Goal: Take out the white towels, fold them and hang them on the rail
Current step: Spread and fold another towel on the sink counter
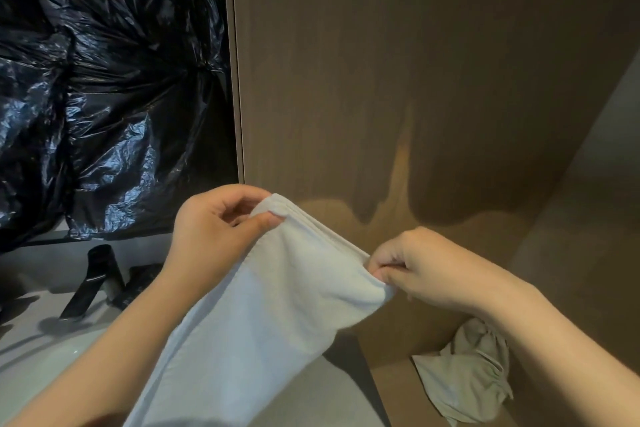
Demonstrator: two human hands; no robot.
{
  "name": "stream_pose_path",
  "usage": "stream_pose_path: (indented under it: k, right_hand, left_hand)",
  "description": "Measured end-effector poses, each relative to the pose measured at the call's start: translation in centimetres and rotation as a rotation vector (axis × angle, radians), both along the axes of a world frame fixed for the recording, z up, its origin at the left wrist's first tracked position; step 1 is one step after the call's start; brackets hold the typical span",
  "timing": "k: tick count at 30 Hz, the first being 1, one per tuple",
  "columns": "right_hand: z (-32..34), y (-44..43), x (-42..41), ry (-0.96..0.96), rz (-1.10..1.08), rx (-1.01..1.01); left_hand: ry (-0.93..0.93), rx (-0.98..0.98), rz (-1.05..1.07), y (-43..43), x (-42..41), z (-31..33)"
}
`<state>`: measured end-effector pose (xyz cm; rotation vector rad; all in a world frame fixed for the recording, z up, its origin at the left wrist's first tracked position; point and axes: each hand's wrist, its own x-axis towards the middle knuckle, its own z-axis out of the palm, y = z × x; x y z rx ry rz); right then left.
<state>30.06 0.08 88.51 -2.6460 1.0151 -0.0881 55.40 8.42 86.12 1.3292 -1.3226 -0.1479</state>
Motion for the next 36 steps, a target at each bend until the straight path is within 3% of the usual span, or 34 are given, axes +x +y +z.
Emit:
stream_pose_path:
  k: [6, 9, 16, 21, 28, 33, 36]
  right_hand:
    - [0.3, 1.5, 0.6, -0.067, 0.064, -0.169]
    - [1.5, 1.3, 0.0, -0.196, 0.099, -0.252]
    - [1.1, 0.0, -0.9, -0.228, -0.011, -0.591]
    - [0.3, -0.8, -0.6, -0.311, -0.09, -0.538]
    - [0.4, -1.5, -0.3, -0.561, -0.1, -0.779]
    - [0.6, -1.3, -0.5, -0.677, -0.241, -0.621]
    - [0.7, 0.1, 0.1, -0.671, -0.192, -0.493]
  left_hand:
    - [-0.087, 0.084, -0.013, 0.2, 0.7, 0.1]
    - [-0.005, 0.039, 0.075, 0.4, 1.9, 0.6]
    - [0.082, 0.031, 0.049, -0.1, 1.4, 0.9]
    - [0.152, 0.037, 0.029, -0.8, 1.3, 1.6]
    - [0.257, 0.059, -0.071, -0.7, 0.4, 2.6]
    - [0.32, 0.026, -0.155, 0.1, -1.2, 3.5]
    - [0.287, 0.002, -0.161, 0.3, -2.3, 4.0]
